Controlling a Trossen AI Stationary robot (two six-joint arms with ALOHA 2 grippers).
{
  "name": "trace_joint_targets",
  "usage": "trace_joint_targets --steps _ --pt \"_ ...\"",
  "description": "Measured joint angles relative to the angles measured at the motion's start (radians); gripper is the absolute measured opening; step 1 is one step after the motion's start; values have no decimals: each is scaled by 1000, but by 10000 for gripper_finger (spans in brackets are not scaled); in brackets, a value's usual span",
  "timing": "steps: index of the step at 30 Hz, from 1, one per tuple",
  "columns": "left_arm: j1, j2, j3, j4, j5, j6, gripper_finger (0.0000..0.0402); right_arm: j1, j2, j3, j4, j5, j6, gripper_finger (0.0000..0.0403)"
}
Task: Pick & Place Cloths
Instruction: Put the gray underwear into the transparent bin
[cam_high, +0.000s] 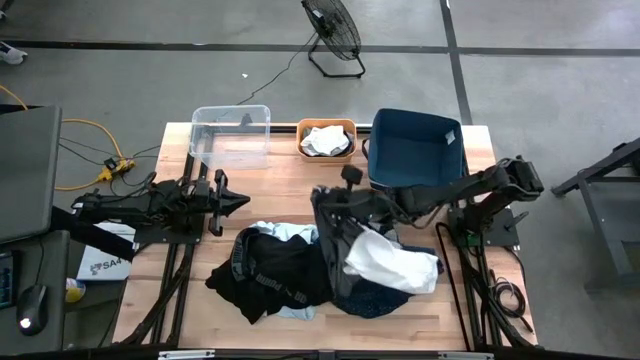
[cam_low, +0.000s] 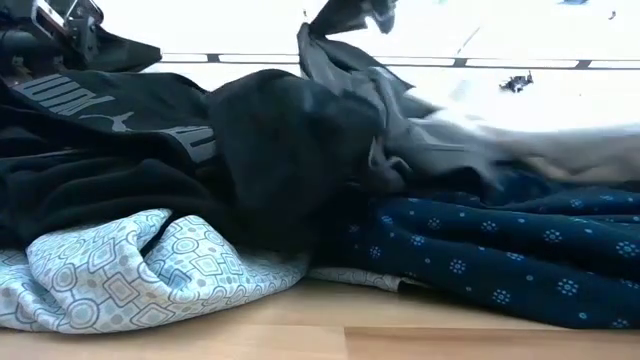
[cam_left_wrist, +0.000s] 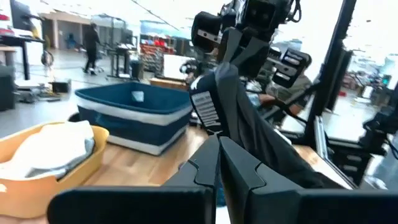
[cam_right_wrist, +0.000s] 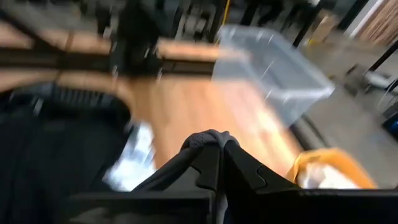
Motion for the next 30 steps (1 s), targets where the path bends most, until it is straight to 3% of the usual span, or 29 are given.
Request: trace_joint_targets --steps 6,10,14,21,30 --pt "0 35 2 23 -8 11 12 -44 -23 0 159 4 -92 4" --pt "0 71 2 23 -8 11 12 -46 -74 0 160 1 -95 4" --pt "0 112 3 23 -4 10 12 -43 -123 0 14 -32 6 4" --pt "0 166 4 22 11 3 12 -29 -122 0 -332 -220 286 4" --pt "0 183 5 22 13 -14 12 -30 -44 0 -481 -291 327 7"
